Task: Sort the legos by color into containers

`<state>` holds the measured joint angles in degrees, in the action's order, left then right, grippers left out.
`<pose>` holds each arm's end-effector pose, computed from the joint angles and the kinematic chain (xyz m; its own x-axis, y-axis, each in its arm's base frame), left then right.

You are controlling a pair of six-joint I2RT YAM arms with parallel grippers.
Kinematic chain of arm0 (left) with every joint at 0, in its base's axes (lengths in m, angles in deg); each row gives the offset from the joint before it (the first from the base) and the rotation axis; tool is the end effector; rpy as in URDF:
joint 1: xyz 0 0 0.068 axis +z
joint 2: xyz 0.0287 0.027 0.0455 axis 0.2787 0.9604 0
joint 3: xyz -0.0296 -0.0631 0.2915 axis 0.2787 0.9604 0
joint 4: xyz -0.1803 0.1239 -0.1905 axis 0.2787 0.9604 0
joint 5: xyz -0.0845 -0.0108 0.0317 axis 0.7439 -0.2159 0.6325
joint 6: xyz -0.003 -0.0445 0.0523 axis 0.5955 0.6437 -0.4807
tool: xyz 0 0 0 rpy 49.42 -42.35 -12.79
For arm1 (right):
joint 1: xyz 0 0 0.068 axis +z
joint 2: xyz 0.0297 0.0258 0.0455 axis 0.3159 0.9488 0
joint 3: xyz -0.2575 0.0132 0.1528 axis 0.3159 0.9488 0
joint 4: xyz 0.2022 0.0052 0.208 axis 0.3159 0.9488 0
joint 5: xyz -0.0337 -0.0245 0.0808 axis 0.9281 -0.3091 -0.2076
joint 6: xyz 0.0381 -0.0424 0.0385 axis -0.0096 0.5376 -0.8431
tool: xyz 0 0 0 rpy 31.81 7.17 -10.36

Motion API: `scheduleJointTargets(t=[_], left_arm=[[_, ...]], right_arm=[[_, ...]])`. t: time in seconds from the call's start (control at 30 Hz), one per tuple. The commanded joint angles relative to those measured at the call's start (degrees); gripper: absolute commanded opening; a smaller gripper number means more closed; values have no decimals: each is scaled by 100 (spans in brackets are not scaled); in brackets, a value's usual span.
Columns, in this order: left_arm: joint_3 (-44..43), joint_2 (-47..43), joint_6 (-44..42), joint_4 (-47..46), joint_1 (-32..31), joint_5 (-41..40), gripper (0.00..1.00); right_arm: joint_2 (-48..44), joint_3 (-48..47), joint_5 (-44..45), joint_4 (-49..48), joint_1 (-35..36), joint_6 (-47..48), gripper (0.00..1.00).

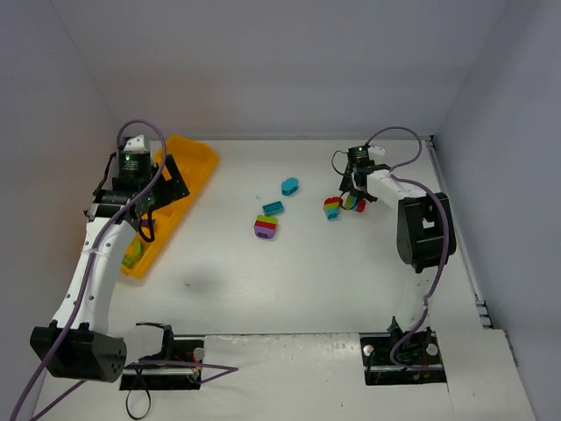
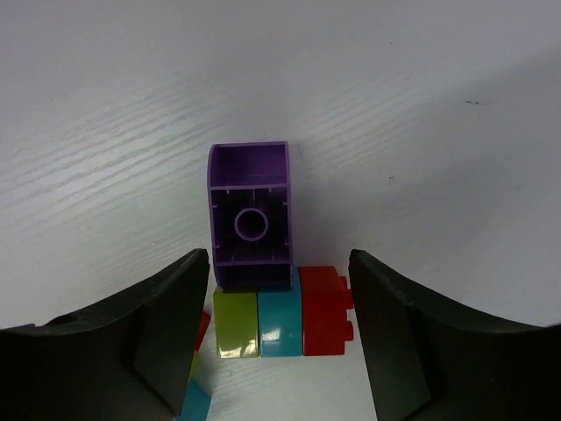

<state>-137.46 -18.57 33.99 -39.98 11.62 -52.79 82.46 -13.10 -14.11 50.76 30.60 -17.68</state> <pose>0.2897 -0.0221 0.4022 -0.5239 -0.4590 -0.7175 -0.2291 0.8873 -0.4003 0.4873 0.0892 0.1898 -0.5833 0.3191 -0.7469 0.2987 0.9394 0.1681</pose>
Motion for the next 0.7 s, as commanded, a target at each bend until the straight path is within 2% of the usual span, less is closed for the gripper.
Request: scheduleJointTargets(t=[0.0, 0.07, 0.1, 0.17, 0.2, 0.27, 0.3, 0.33, 0.47, 0.67], left_arm=[[165, -390, -315, -87, -1, 123, 85], [323, -513, -332, -148, -1, 439, 85], [350, -540, -341, -166, -10, 518, 85], [403, -610, -359, -219, -10, 642, 85], [429, -628, -367, -245, -19, 738, 85], [482, -689, -376, -324, -19, 835, 85], [508, -698, -376, -350, -28, 940, 85], [526, -707, -385, -386, -36, 1028, 85], [526, -637, -324, -701, -72, 1651, 85], [438, -479, -17, -1368, -256, 2617, 85]], right_arm=[[31, -259, -36, -326, 12, 15, 60], [57, -189, -28, -475, 3, 147, 54], [31, -154, -19, -537, -6, 208, 45], [13, -92, -19, -695, -6, 366, 36], [13, -66, -45, -748, -6, 428, 25], [-74, 48, -124, -931, 3, 586, 14], [-118, 110, -159, -1072, 29, 639, 3], [-197, 180, -212, -1143, 38, 709, 0], [-1125, 733, -440, -1818, 319, 1174, 0], [-2786, 1911, -1765, -2715, 855, 1931, 0]])
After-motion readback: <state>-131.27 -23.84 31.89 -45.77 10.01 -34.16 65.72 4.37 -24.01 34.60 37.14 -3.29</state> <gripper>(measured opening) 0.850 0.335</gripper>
